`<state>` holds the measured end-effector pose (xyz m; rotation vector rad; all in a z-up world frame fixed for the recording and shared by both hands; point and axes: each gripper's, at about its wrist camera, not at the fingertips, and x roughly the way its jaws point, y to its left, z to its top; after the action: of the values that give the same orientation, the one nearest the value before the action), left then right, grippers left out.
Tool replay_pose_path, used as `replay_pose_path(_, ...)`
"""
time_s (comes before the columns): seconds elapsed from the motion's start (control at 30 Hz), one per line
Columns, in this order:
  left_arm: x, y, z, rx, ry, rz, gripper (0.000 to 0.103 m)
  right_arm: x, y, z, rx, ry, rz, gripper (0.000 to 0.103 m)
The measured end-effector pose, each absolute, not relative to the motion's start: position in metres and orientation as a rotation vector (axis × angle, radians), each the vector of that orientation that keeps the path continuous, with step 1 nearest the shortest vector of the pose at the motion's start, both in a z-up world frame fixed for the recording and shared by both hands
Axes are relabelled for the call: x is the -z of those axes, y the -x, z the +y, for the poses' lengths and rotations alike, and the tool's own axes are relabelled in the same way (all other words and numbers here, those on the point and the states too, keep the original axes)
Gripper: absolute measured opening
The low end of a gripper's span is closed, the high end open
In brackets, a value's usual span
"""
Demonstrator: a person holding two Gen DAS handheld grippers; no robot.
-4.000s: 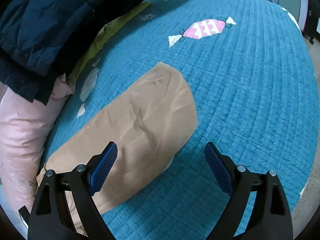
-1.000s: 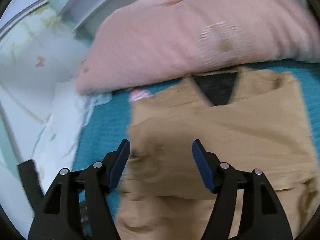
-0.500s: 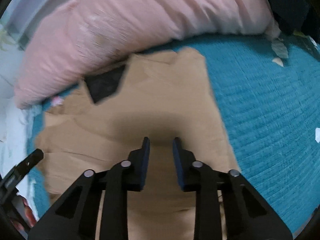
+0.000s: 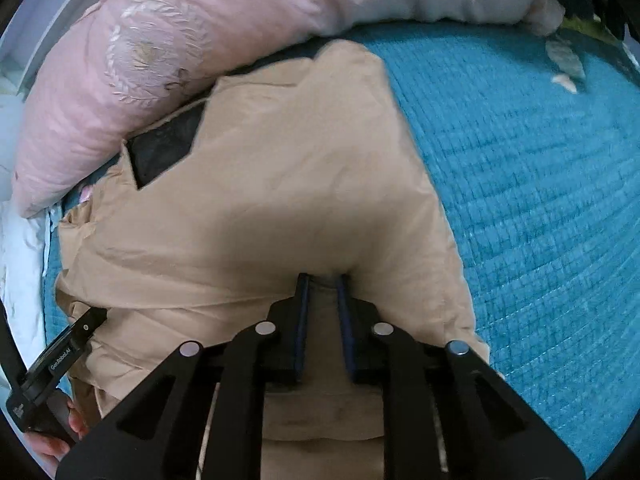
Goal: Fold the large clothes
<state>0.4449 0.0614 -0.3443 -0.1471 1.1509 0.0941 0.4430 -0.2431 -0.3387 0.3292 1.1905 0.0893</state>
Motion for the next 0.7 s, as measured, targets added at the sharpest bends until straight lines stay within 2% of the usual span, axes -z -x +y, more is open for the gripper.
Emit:
replay_pose_path(0.03, 0.341, -0.443, 0.062, -0.078, 0.152, 1.149, 0.070, 0.337, -0.443, -0.241, -0.099, -0.327, 1.186, 0.029)
replay_pose_path(0.07, 0.337, -0.442, 0.061, -0.053, 0.160, 1.145, 0.080, 0.335, -0.443, -0.240, -0.129, -0.331, 1.183, 0.046)
replay_pose_path(0.1, 0.334, -0.440, 0.060, -0.033, 0.167, 1.137, 0.085, 0.331, -0.441, -0.238, -0.149, -0.336, 1.179, 0.056)
replay_pose_path(0.17, 0.324, -0.434, 0.059, -0.039, 0.155, 1.114, 0.088, 0.319, -0.434, -0.237, -0.136, -0.332, 1.152, 0.081)
replay_pose_path(0.2, 0.320, -0.432, 0.059, -0.043, 0.147, 1.111, 0.089, 0.312, -0.431, -0.236, -0.115, -0.322, 1.130, 0.087)
replay_pose_path(0.47, 0.290, -0.428, 0.078, -0.008, 0.238, 1.085, 0.090, 0.273, -0.424, -0.253, -0.086, -0.319, 1.073, 0.090)
replay_pose_path(0.7, 0.296, -0.462, 0.103, -0.049, 0.261, 1.131, 0.090, 0.263, -0.457, -0.270, -0.047, -0.277, 1.097, 0.090)
